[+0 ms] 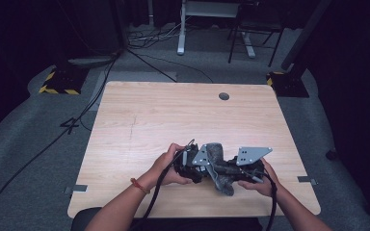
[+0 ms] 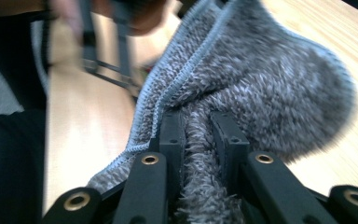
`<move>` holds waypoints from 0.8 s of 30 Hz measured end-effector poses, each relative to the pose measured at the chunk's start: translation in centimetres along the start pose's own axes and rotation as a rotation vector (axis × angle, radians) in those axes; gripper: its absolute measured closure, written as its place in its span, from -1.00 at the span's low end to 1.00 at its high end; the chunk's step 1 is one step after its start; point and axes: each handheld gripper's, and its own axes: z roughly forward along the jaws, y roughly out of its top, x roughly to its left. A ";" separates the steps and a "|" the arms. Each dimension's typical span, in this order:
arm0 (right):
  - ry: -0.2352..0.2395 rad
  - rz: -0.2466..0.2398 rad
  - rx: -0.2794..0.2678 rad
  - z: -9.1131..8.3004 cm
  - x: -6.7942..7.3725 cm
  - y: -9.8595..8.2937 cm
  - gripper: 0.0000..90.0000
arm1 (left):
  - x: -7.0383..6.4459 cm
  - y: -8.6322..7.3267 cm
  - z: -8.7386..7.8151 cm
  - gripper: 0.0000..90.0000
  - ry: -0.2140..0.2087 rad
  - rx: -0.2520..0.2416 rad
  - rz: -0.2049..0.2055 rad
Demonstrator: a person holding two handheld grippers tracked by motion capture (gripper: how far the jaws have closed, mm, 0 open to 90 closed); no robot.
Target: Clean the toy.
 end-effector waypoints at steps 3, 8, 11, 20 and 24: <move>0.019 -0.003 -0.024 -0.1 0.4 0.3 0.69 | -0.6 0.2 0.5 -0.26 -0.009 0.009 0.009; 0.046 0.008 -0.106 -0.6 0.4 0.6 0.69 | -1.9 1.1 1.2 -0.26 -0.041 0.035 0.046; -0.007 0.022 -0.095 -0.8 0.0 0.6 0.69 | -2.0 1.3 1.1 -0.26 -0.051 0.023 0.050; -0.081 0.014 0.021 -0.4 -1.9 -1.1 0.69 | -1.3 1.1 -0.4 -0.26 -0.033 -0.028 0.025; -0.070 -0.013 0.010 -0.5 -1.1 -0.6 0.69 | -1.0 1.0 -0.2 -0.26 -0.031 -0.014 0.009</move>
